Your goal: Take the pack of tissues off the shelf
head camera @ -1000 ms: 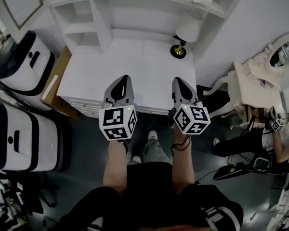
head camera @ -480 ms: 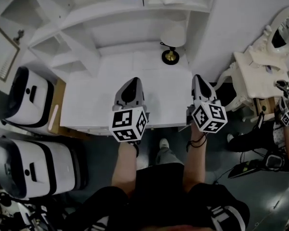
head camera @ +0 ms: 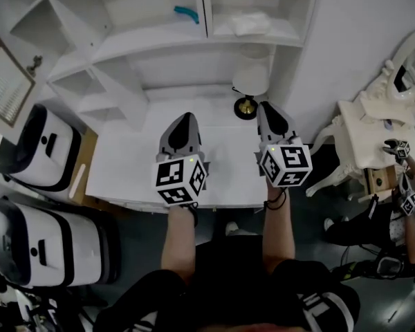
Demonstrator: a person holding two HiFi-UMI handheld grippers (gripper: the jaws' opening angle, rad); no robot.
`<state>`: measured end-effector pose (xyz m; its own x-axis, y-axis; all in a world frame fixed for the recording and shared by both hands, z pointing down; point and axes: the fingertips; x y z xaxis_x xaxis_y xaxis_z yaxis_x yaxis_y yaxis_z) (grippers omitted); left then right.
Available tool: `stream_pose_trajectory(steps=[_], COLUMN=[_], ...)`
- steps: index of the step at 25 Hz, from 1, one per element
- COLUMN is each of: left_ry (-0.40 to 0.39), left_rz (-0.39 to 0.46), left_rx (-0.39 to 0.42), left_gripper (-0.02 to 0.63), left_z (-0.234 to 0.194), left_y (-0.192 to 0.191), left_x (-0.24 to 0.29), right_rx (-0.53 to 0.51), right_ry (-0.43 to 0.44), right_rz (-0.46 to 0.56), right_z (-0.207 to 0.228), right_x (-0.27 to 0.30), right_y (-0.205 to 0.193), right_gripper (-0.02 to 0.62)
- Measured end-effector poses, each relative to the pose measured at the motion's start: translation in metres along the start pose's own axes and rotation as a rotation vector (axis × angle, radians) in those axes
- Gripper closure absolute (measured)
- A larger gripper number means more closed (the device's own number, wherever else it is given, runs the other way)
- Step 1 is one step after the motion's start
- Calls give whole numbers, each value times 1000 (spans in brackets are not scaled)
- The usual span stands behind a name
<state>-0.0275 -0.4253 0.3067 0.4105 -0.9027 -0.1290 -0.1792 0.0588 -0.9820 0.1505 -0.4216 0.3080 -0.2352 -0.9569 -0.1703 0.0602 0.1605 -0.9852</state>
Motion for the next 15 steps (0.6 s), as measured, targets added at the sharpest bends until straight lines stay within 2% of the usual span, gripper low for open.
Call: stream_pose_trajectory(steps=[4, 6, 9, 15], left_ry=[13, 17, 27, 86], left_rz=[38, 52, 69, 108], left_rx=[-7, -9, -6, -6], left_gripper=[597, 597, 597, 597], left_z=[1, 2, 4, -14], left_y=[9, 12, 17, 27], left_x=[12, 18, 27, 37], right_rx=[-54, -65, -103, -264], right_ry=[36, 45, 40, 37], right_rz=[-2, 3, 11, 17], right_z=[1, 6, 16, 22], right_x=[18, 29, 51, 99], right_y=[8, 14, 27, 57], right_gripper=[560, 506, 505, 499])
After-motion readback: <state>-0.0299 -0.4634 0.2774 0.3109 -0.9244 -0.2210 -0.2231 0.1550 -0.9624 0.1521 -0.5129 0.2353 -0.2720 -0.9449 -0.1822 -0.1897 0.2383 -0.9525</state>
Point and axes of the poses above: the fingertips, and each gripper's own axes: x forward along the fingers, z to its right, y out of its top, and after that the axes turned 4 degrees about z, right-handed
